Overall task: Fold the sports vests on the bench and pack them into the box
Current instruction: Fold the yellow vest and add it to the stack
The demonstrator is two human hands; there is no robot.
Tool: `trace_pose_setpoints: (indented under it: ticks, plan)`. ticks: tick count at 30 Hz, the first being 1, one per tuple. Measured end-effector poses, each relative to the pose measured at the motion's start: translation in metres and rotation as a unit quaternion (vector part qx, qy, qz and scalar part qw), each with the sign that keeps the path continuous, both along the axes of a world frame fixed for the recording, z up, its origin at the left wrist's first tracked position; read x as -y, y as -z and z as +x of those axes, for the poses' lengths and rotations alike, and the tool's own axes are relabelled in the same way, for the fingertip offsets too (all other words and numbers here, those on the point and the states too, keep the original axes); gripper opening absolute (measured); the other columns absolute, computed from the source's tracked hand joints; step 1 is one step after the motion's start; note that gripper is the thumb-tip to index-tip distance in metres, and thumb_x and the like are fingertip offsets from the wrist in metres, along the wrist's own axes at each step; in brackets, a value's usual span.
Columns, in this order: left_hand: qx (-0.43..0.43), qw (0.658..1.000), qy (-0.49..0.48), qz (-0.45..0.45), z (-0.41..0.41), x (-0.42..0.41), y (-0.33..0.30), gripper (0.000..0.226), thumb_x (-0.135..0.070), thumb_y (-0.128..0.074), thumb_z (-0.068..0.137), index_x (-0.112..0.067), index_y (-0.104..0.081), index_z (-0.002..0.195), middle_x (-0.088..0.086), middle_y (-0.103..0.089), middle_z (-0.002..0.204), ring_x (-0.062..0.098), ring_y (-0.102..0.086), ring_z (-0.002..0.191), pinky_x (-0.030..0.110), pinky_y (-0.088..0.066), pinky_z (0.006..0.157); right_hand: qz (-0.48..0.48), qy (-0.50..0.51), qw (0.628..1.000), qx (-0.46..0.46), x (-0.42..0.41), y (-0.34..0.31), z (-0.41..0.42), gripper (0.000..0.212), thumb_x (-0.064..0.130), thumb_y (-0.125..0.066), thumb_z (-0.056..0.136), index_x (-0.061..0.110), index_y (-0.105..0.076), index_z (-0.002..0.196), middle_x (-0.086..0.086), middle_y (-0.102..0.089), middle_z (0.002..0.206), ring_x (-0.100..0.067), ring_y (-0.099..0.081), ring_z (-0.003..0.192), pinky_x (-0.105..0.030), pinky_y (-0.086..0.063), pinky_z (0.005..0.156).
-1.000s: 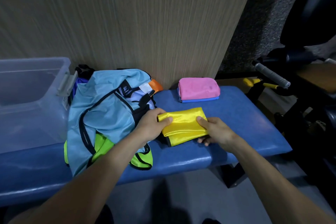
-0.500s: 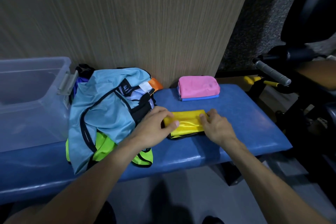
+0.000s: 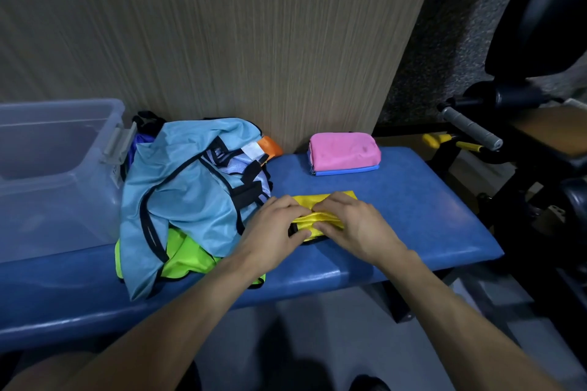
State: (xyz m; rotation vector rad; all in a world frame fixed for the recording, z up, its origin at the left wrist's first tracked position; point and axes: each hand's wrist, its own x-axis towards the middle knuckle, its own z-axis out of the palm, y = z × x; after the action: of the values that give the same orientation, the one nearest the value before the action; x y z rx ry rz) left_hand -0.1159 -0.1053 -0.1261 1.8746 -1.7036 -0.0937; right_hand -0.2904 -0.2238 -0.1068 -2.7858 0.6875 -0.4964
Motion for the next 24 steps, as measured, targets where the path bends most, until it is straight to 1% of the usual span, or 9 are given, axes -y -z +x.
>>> trace_pose_setpoints:
  ticks: [3, 6, 10, 12, 16, 18, 21, 23, 24]
  plan:
    - [-0.074, 0.997, -0.013, 0.011, 0.003, 0.003, 0.003, 0.039, -0.035, -0.077, 0.089, -0.030, -0.067, 0.126, -0.014, -0.055, 0.114, 0.012, -0.052, 0.111, 0.031, -0.044, 0.098, -0.003, -0.009, 0.999, 0.040, 0.000, 0.006, 0.006, 0.017, 0.025, -0.061, 0.096, 0.021, -0.068, 0.112, 0.003, -0.063, 0.106, -0.028, -0.062, 0.087, -0.043, -0.052, 0.067]
    - [-0.134, 0.991, -0.008, 0.027, 0.007, 0.004, 0.005, 0.043, -0.033, -0.079, 0.087, -0.034, -0.064, 0.128, -0.014, -0.052, 0.115, 0.009, -0.052, 0.110, 0.032, -0.045, 0.100, 0.024, -0.029, 0.995, 0.091, 0.008, 0.008, 0.000, 0.013, 0.020, -0.062, 0.096, 0.016, -0.069, 0.106, 0.003, -0.065, 0.101, -0.022, -0.062, 0.085, -0.041, -0.053, 0.072]
    - [-0.131, 0.991, -0.002, 0.010, 0.007, 0.004, 0.004, 0.038, -0.032, -0.080, 0.086, -0.036, -0.068, 0.122, -0.016, -0.053, 0.115, 0.006, -0.054, 0.106, 0.029, -0.046, 0.097, 0.024, -0.061, 0.994, 0.084, 0.012, 0.007, -0.008, 0.011, 0.021, -0.059, 0.098, 0.017, -0.067, 0.104, 0.005, -0.063, 0.105, -0.019, -0.061, 0.091, -0.040, -0.053, 0.077]
    - [-0.098, 0.995, -0.004, -0.016, 0.006, 0.001, 0.006, 0.033, -0.030, -0.080, 0.086, -0.036, -0.072, 0.117, -0.019, -0.055, 0.114, 0.003, -0.056, 0.103, 0.028, -0.049, 0.092, 0.006, -0.081, 0.995, 0.053, 0.009, 0.012, -0.008, 0.010, 0.023, -0.060, 0.098, 0.017, -0.066, 0.103, 0.007, -0.061, 0.107, -0.018, -0.060, 0.093, -0.041, -0.054, 0.078]
    - [0.079, 0.995, 0.000, -0.067, 0.004, -0.005, 0.013, 0.030, -0.024, -0.081, 0.084, -0.037, -0.075, 0.111, -0.012, -0.061, 0.118, 0.019, -0.061, 0.096, 0.039, -0.058, 0.072, -0.031, -0.087, 0.995, 0.047, 0.010, 0.024, -0.017, 0.019, 0.026, -0.070, 0.090, 0.020, -0.071, 0.108, 0.004, -0.065, 0.113, -0.023, -0.063, 0.097, -0.039, -0.055, 0.084]
    - [0.152, 0.984, 0.016, -0.096, 0.007, -0.007, 0.015, 0.030, -0.021, -0.083, 0.081, -0.036, -0.074, 0.105, -0.008, -0.062, 0.113, 0.022, -0.059, 0.095, 0.040, -0.057, 0.065, -0.066, -0.068, 0.994, 0.056, 0.012, 0.029, -0.023, 0.024, 0.021, -0.077, 0.084, 0.022, -0.071, 0.108, 0.002, -0.065, 0.113, -0.026, -0.063, 0.096, -0.039, -0.054, 0.080]
    - [0.216, 0.967, 0.048, -0.126, 0.012, -0.009, 0.016, 0.025, -0.020, -0.080, 0.082, -0.033, -0.074, 0.103, -0.006, -0.062, 0.108, 0.023, -0.057, 0.099, 0.039, -0.056, 0.068, -0.131, -0.035, 0.988, 0.069, 0.011, 0.029, -0.032, 0.016, 0.020, -0.075, 0.086, 0.021, -0.069, 0.101, 0.001, -0.060, 0.104, -0.025, -0.055, 0.088, -0.040, -0.049, 0.070]
    - [0.237, 0.961, 0.063, -0.131, 0.015, -0.011, 0.017, 0.015, -0.030, -0.073, 0.089, -0.032, -0.074, 0.104, -0.006, -0.062, 0.108, 0.022, -0.058, 0.098, 0.038, -0.055, 0.071, -0.173, -0.025, 0.982, 0.069, 0.009, 0.031, -0.037, 0.006, 0.025, -0.067, 0.092, 0.019, -0.068, 0.094, 0.000, -0.057, 0.097, -0.025, -0.051, 0.082, -0.039, -0.044, 0.067]
    - [0.238, 0.961, 0.066, -0.128, 0.015, -0.011, 0.018, 0.015, -0.038, -0.066, 0.093, -0.032, -0.074, 0.104, -0.007, -0.063, 0.108, 0.021, -0.059, 0.098, 0.037, -0.055, 0.072, -0.184, -0.021, 0.980, 0.068, 0.008, 0.032, -0.038, 0.009, 0.026, -0.064, 0.094, 0.018, -0.067, 0.092, 0.000, -0.056, 0.094, -0.025, -0.050, 0.080, -0.039, -0.044, 0.066]
